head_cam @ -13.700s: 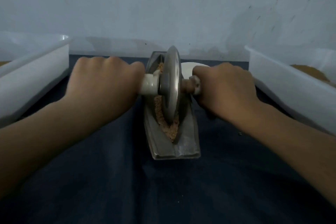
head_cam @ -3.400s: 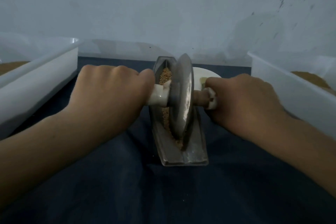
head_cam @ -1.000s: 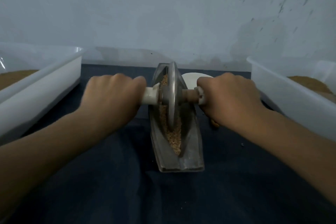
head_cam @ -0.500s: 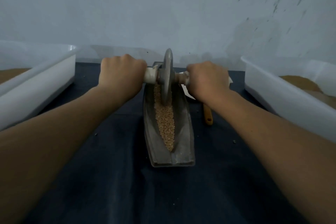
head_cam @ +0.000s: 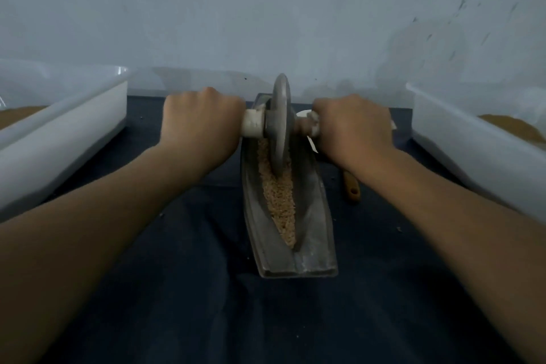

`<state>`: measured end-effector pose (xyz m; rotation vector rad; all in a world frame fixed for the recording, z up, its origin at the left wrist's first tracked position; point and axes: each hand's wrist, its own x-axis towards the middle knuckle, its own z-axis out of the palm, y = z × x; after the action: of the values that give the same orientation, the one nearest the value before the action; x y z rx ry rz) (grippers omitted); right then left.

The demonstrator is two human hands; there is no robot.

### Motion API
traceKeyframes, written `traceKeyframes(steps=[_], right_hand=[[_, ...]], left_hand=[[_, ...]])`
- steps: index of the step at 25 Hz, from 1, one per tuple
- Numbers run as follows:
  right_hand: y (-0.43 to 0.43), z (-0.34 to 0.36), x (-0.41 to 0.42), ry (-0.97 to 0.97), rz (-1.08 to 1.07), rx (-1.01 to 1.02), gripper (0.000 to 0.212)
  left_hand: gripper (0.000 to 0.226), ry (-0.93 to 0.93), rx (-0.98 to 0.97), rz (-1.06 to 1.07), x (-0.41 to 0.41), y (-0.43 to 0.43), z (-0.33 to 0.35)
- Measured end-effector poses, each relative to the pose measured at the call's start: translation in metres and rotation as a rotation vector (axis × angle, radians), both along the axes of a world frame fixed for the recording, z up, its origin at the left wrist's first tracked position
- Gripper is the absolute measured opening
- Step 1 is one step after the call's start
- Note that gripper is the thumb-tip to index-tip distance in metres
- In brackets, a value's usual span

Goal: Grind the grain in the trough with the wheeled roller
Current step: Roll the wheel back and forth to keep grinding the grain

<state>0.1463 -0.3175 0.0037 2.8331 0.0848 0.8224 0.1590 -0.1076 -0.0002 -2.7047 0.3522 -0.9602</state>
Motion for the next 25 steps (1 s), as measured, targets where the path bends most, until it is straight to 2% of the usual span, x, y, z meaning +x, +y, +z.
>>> traceKeyframes(steps=[3, 5, 7, 10, 13, 14, 16, 17, 19, 21, 22, 23, 25], right_hand=[[0.001, 0.004, 0.006, 0.033, 0.009, 0.061, 0.006], [-0.005, 0.0, -0.017, 0.045, 0.025, 0.044, 0.02], [-0.013, -0.003, -0.052, -0.039, 0.108, -0.036, 0.036], [-0.025, -0.004, -0.085, -0.111, 0.211, -0.053, 0.03], [-0.018, -0.008, -0.066, -0.018, 0.077, -0.069, 0.032], [-0.013, -0.009, -0.047, -0.011, 0.039, -0.053, 0.031], [-0.003, -0.001, -0.008, 0.009, 0.008, 0.023, 0.015], [0.001, 0.006, 0.006, 0.032, 0.008, 0.044, 0.005], [0.004, 0.012, 0.012, 0.057, -0.001, 0.028, 0.002], [-0.003, 0.007, -0.011, 0.057, 0.031, -0.007, 0.022], [-0.008, 0.003, -0.029, 0.015, 0.083, -0.034, 0.03], [-0.012, 0.001, -0.05, -0.058, 0.139, -0.057, 0.031], [-0.022, 0.002, -0.08, -0.129, 0.256, -0.055, 0.019]], left_hand=[[0.007, 0.062, 0.004, -0.008, 0.007, -0.008, 0.015], [0.007, 0.061, 0.038, -0.028, -0.011, 0.001, 0.012], [0.032, -0.021, 0.075, -0.114, -0.038, 0.015, 0.005], [0.052, -0.082, 0.093, -0.21, -0.062, 0.025, 0.012], [0.044, -0.014, 0.118, -0.087, -0.044, 0.013, 0.009], [0.032, 0.002, 0.122, -0.056, -0.03, 0.009, 0.004], [0.003, 0.056, 0.05, -0.002, 0.0, -0.001, 0.005], [0.006, 0.097, 0.017, 0.032, 0.009, -0.005, 0.009], [0.008, 0.114, -0.003, 0.046, 0.009, -0.007, 0.012], [0.006, 0.085, 0.032, 0.01, -0.013, 0.002, 0.008], [0.016, 0.036, 0.048, -0.046, -0.027, 0.009, 0.004], [0.026, -0.009, 0.081, -0.098, -0.042, 0.017, 0.003], [0.034, -0.052, 0.09, -0.195, -0.064, 0.032, 0.01]])
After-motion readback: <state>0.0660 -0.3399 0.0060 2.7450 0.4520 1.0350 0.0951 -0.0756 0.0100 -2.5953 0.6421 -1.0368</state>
